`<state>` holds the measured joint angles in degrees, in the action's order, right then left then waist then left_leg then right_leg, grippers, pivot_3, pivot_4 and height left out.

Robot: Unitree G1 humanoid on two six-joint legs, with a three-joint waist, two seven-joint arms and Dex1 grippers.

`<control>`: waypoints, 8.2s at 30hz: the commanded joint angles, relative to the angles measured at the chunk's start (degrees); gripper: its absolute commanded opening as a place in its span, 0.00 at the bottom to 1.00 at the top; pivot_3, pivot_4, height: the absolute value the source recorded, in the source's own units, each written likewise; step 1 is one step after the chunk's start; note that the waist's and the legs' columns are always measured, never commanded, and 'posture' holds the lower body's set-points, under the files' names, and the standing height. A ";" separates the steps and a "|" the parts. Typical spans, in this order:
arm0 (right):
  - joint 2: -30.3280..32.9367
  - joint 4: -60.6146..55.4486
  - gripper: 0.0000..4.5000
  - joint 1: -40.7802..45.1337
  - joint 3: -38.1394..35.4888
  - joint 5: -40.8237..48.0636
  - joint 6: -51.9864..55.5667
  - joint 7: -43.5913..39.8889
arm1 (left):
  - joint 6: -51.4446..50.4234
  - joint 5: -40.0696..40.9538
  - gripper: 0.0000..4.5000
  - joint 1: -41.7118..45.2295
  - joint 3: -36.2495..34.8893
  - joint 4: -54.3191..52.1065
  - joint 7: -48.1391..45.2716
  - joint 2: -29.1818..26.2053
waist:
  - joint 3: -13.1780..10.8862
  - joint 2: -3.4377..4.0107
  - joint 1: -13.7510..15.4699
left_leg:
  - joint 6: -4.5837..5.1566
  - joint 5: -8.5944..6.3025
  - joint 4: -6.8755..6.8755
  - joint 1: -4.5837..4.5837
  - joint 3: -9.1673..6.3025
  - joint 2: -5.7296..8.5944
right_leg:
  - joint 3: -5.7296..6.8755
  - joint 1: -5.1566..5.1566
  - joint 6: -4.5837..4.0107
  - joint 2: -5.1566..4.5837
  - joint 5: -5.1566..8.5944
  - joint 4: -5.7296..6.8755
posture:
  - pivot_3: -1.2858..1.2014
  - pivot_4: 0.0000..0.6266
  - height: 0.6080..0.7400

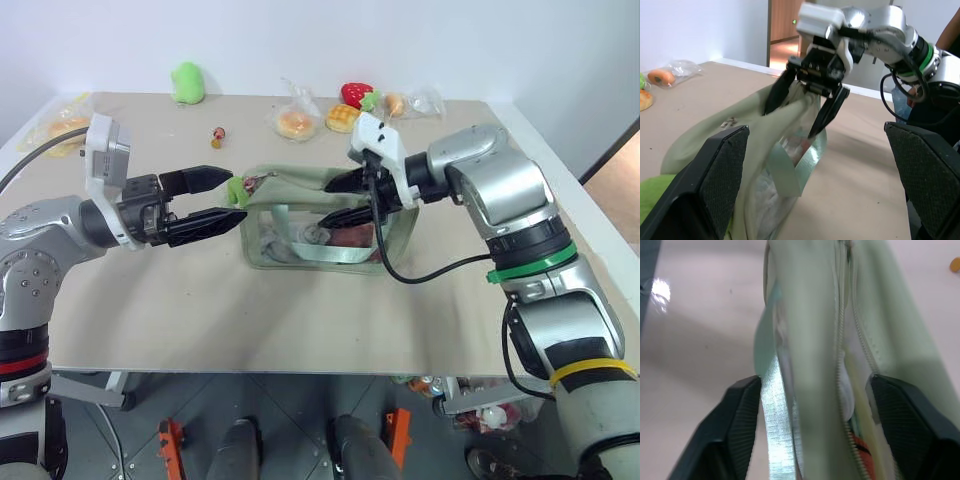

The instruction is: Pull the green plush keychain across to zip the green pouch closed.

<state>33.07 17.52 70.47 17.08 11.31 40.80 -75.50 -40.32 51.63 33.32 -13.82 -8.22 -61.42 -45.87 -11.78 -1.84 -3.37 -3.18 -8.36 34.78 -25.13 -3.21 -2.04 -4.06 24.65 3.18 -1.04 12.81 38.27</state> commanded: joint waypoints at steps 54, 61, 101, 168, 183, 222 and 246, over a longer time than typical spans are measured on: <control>14.23 -3.82 0.00 -16.56 -11.87 6.42 -4.21 -1.41 | 0.77 -1.57 1.00 4.02 -1.13 4.53 -0.01 2.94 | 0.00 0.00 0.25 | 0.02 -0.02 0.00 0.02 0.08 0.01 | -0.08 0.00 0.05 0.00 0.03 -0.02 | 0.52 0.24 1.00; 13.57 -3.91 0.00 -16.86 -11.65 6.23 -4.10 -1.06 | 2.10 -6.65 1.00 4.69 -4.01 19.46 5.25 2.32 | 0.00 0.00 0.16 | 0.03 -0.01 0.04 0.08 0.07 0.01 | -0.08 -0.06 0.05 0.02 0.00 -0.01 | 0.52 0.24 1.00; 14.58 -7.94 0.00 -19.26 -13.12 7.84 -2.43 0.26 | 6.56 -20.81 0.74 9.28 3.71 30.72 4.75 11.15 | 0.00 0.00 -0.06 | 0.02 -0.01 0.03 0.08 0.05 -0.02 | -0.06 -0.08 0.08 0.04 -0.05 -0.01 | 0.52 0.24 1.00; 14.78 -8.24 0.00 -19.53 -12.90 8.54 -2.14 0.75 | -3.59 -10.75 0.56 4.19 -4.58 23.18 11.12 14.30 | 0.01 0.00 -0.04 | 0.02 -0.01 0.20 0.12 0.01 0.03 | -0.07 -0.25 0.18 0.02 -0.12 -0.03 | 0.52 0.24 1.00; 15.90 -10.68 0.00 -21.28 -14.20 9.94 -0.52 2.06 | -3.81 -9.81 0.38 7.73 -5.50 29.17 13.39 18.46 | 0.01 0.00 -0.01 | 0.02 -0.01 0.20 0.10 0.00 0.05 | -0.07 -0.25 0.20 0.01 -0.12 -0.03 | 0.52 0.24 1.00; 15.71 -11.84 0.00 -22.67 -14.99 10.97 -0.29 4.06 | 9.44 -21.25 0.20 23.73 13.91 15.43 4.73 18.90 | 0.00 0.00 -0.03 | 0.02 0.00 0.23 0.08 0.01 0.13 | -0.18 -0.27 0.33 0.00 -0.16 -0.09 | 0.52 0.24 1.00; 13.98 -10.50 0.00 -20.89 -13.95 11.37 -1.00 3.95 | 2.63 -15.16 0.71 22.42 8.49 11.60 5.69 16.68 | 0.00 0.00 -0.07 | 0.02 0.00 0.24 0.08 0.01 0.14 | -0.17 -0.28 0.36 -0.01 -0.16 -0.09 | 0.52 0.24 1.00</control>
<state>47.36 7.98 47.94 4.26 21.63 40.35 -71.16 -38.07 36.50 55.49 -5.98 5.70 -55.05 -29.16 -11.78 -1.84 -3.43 -3.16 -8.36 35.03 -25.05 -3.20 -1.90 -4.23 24.37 3.53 -1.05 12.64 38.18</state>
